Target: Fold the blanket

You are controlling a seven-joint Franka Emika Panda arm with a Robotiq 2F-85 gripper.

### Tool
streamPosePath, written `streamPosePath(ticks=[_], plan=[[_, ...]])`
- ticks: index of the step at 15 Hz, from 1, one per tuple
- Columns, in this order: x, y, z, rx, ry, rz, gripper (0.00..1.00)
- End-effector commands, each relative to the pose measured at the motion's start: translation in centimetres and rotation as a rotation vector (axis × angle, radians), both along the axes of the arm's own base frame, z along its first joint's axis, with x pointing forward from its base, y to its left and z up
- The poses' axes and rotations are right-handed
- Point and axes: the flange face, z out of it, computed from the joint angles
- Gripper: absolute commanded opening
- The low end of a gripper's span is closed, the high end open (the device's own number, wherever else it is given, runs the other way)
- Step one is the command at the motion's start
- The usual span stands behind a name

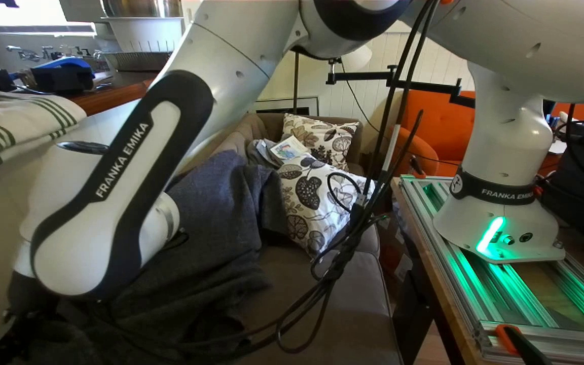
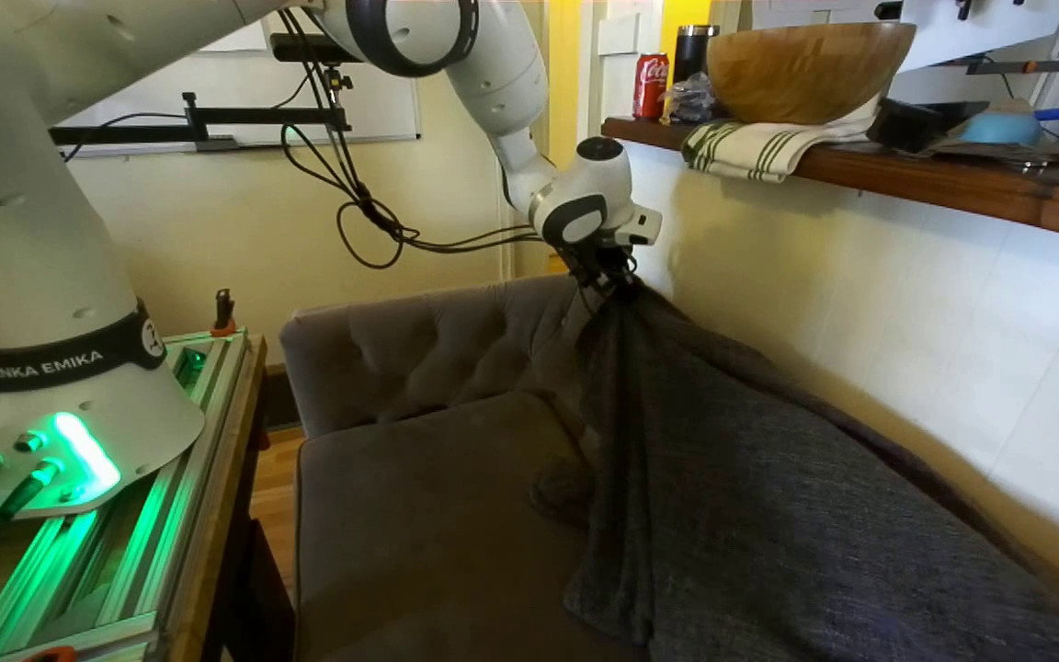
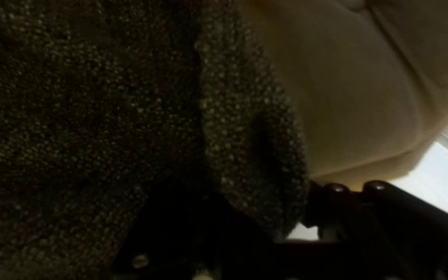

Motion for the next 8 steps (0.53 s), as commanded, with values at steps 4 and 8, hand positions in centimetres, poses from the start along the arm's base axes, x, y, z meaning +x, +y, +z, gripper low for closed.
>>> streamPosePath(ticks=[4, 8], plan=[[2.7, 8.1, 11.2, 0.06, -0.196, 0.109, 0.0], [3.8, 9.3, 12.7, 0.093, -0.245, 0.164, 0.0]])
